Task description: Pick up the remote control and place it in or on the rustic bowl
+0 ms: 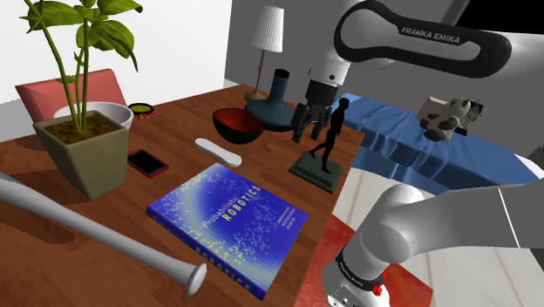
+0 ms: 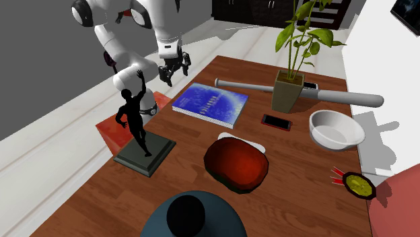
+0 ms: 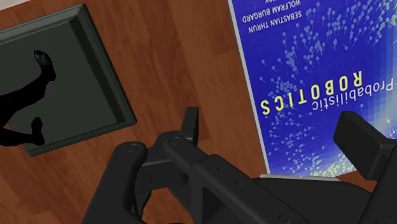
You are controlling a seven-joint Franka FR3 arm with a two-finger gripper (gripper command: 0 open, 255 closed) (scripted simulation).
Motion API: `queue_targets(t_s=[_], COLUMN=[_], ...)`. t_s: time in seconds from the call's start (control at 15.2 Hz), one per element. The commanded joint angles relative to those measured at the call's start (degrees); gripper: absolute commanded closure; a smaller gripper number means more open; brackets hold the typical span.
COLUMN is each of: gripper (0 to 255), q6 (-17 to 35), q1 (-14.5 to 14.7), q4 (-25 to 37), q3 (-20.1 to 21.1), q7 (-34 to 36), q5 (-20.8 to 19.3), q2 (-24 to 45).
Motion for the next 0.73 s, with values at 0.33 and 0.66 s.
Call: queue_targets(t_s=[0.33,0.66], gripper=[0,0], q6=[9.1,17.0], q1=[1.0,1.8], q4=[1.2,4.4], q3=[0.8,1.5], q7=[-2.2,-3.9], q5=[-0.9,-1.8], q2=[9.5,19.8])
